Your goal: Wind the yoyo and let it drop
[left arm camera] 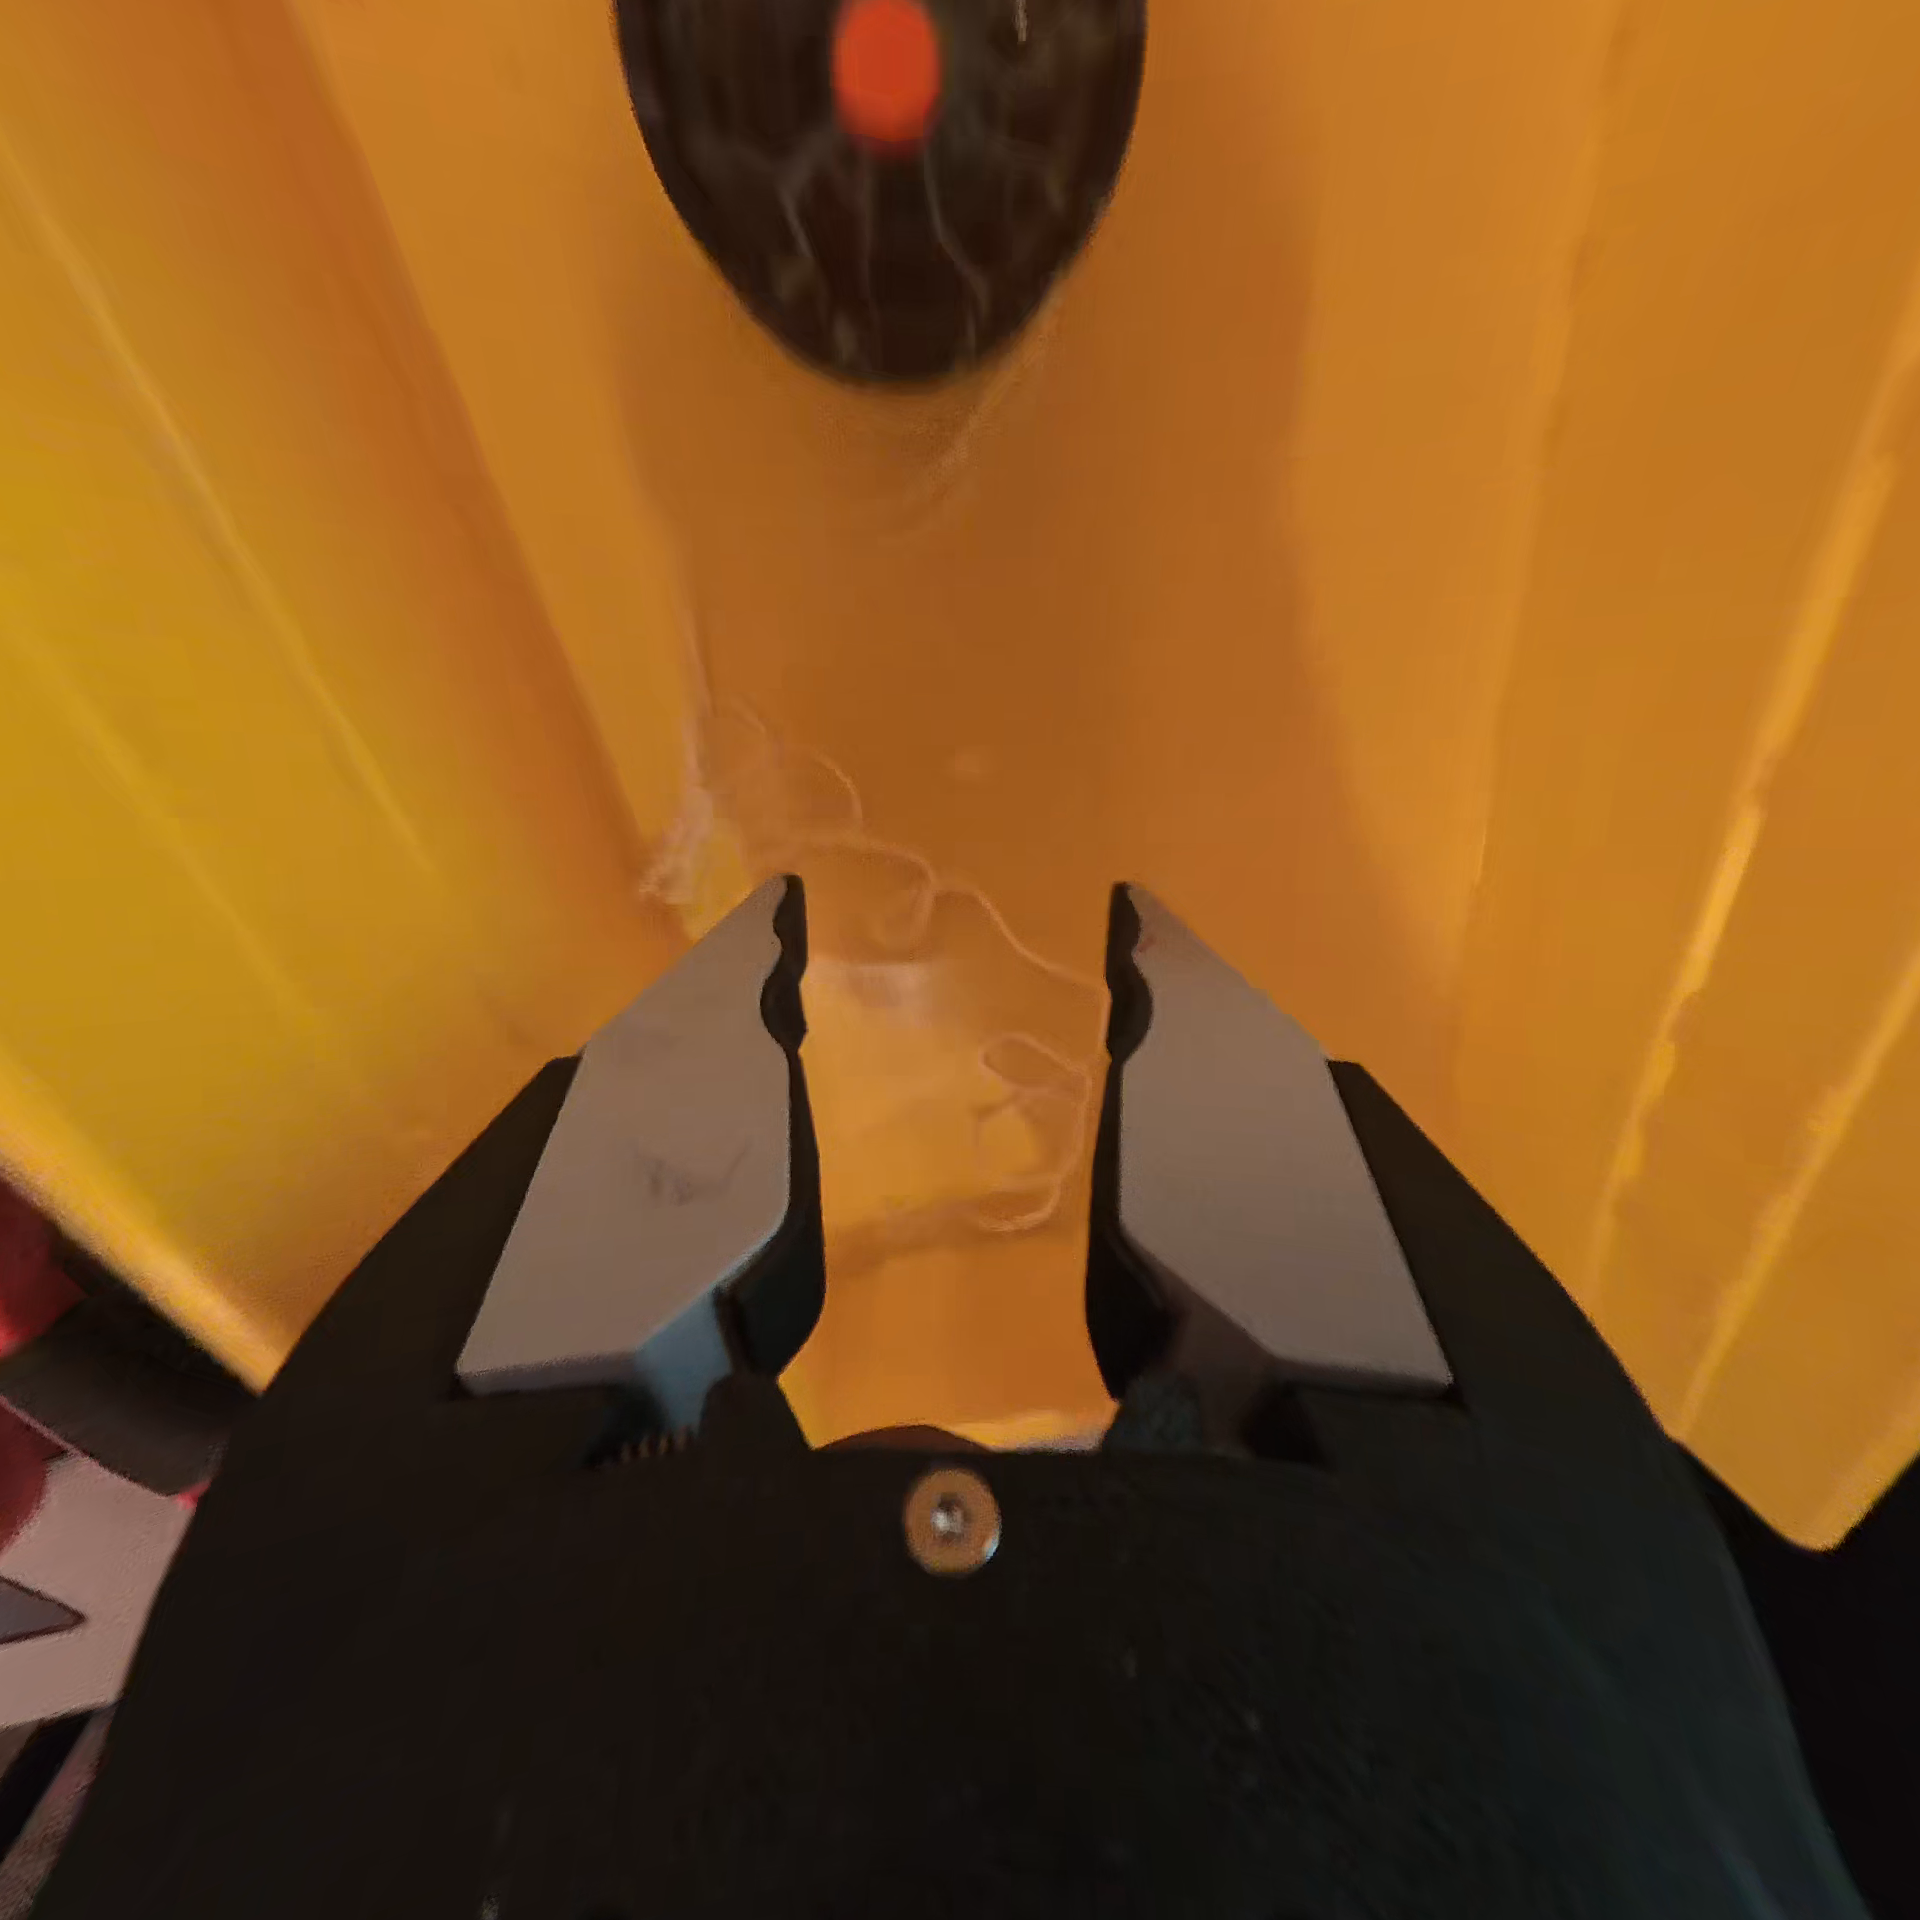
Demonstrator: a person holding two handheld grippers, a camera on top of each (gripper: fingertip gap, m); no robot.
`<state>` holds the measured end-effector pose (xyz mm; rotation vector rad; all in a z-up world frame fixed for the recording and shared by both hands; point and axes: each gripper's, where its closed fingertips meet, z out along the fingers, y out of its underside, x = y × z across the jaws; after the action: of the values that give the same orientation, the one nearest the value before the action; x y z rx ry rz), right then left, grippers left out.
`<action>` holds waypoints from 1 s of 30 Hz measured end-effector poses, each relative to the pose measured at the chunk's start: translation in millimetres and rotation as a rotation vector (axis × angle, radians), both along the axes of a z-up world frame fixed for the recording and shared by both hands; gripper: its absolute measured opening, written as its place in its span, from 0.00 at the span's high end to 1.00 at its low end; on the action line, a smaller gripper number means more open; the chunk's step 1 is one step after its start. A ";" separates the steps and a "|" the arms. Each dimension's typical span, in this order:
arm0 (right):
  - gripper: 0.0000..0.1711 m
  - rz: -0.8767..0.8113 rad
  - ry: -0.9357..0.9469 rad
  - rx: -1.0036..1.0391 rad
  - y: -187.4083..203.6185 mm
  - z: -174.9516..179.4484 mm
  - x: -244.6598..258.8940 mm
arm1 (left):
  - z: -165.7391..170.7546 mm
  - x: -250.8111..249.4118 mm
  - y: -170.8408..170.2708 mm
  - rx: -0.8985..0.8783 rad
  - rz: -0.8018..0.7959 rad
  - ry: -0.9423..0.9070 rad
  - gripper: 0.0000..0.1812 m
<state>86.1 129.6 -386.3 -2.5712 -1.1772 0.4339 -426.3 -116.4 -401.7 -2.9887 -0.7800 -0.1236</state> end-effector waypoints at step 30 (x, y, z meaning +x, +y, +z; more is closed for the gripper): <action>0.65 0.098 0.088 -0.017 8.0 6.8 -32.6 | 71.8 43.3 -34.2 0.107 -0.064 -0.008 1.00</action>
<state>53.5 137.6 -379.5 -2.4881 -1.2766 0.5749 -383.0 -150.6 -329.9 -2.9150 -0.6561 -0.1747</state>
